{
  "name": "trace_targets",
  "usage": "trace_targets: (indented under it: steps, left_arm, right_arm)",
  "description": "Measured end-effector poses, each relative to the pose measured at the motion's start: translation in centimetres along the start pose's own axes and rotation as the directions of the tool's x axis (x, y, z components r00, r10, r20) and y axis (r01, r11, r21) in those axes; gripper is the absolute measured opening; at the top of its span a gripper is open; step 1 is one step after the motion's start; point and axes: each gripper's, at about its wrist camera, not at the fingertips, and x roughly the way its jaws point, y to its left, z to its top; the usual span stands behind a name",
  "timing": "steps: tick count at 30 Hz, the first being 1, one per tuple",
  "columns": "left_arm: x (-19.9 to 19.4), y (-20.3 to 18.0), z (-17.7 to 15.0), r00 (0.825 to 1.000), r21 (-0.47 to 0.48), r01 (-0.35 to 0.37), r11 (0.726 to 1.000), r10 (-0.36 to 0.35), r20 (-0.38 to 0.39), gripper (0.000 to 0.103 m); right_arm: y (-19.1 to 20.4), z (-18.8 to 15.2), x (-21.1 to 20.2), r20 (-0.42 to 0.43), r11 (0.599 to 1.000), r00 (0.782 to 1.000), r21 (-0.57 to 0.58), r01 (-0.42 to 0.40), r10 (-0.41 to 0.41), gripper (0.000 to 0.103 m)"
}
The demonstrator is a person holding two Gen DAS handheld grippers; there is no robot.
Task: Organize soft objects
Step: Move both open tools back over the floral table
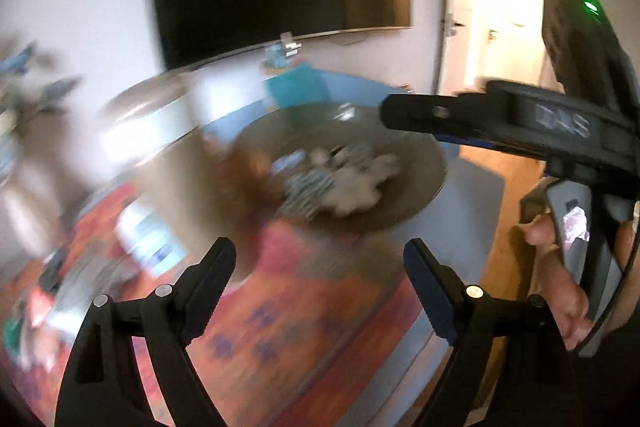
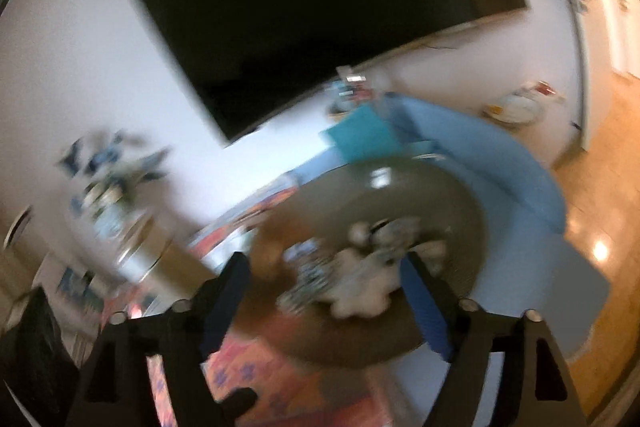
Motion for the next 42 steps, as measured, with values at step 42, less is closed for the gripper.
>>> trace_targets:
  steps: [42]
  left_arm:
    - [-4.4, 26.6, -15.8, 0.922, -0.503, -0.378, 0.778, 0.364, -0.131, 0.088]
  right_arm:
    - [24.1, -15.5, 21.0, -0.408, 0.923, 0.911, -0.369, -0.108, -0.057, 0.089]
